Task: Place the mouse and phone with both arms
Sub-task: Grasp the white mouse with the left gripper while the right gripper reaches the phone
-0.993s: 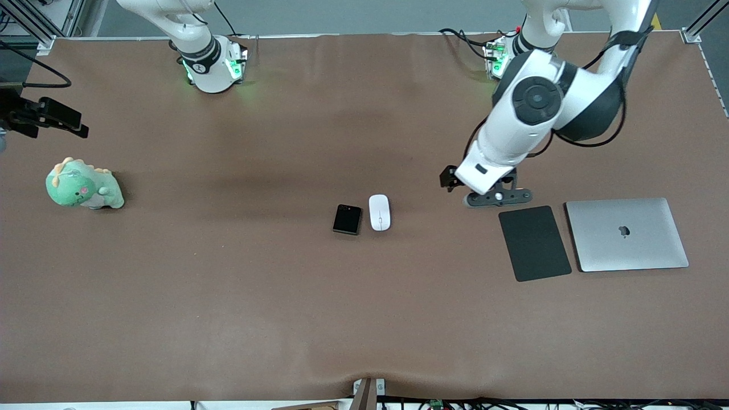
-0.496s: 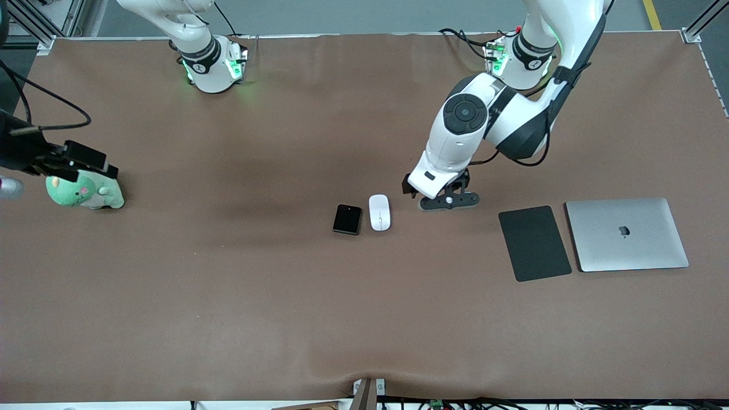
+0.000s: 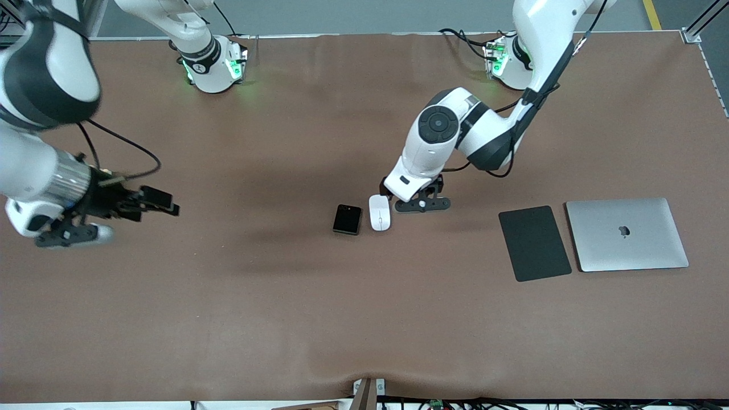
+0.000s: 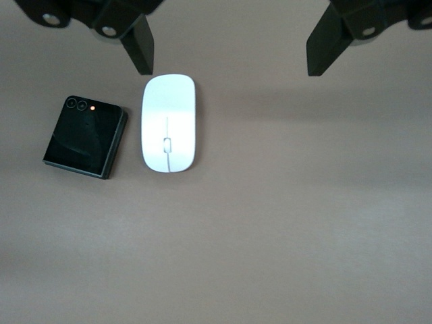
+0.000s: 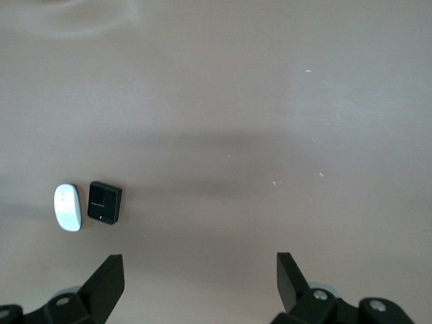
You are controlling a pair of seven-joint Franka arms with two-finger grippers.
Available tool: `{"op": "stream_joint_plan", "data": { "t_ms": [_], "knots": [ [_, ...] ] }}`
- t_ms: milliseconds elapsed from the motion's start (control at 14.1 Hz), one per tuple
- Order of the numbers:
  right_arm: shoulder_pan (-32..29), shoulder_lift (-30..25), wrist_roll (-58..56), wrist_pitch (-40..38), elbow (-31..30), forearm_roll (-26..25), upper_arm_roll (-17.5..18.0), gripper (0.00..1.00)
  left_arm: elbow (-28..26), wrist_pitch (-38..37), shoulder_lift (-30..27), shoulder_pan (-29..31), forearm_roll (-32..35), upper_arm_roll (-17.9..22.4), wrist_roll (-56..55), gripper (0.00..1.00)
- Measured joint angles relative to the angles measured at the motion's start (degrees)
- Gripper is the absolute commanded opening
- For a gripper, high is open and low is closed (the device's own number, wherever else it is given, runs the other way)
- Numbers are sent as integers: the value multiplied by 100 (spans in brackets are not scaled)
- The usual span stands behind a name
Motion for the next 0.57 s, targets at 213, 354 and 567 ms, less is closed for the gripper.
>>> {"op": "stream_joint_plan", "data": {
  "t_ms": [213,354,567],
  "knots": [
    [251,345,0,296,8,0,3,100,175,178,365,-98,429,1,-446,100],
    [282,427,-6,299,9,0,2,100,368,204,645,-207,605,2,-659,100],
    [349,498,-51,281,7,1,10,100,692,209,1056,-454,693,18,-938,100]
  ]
}}
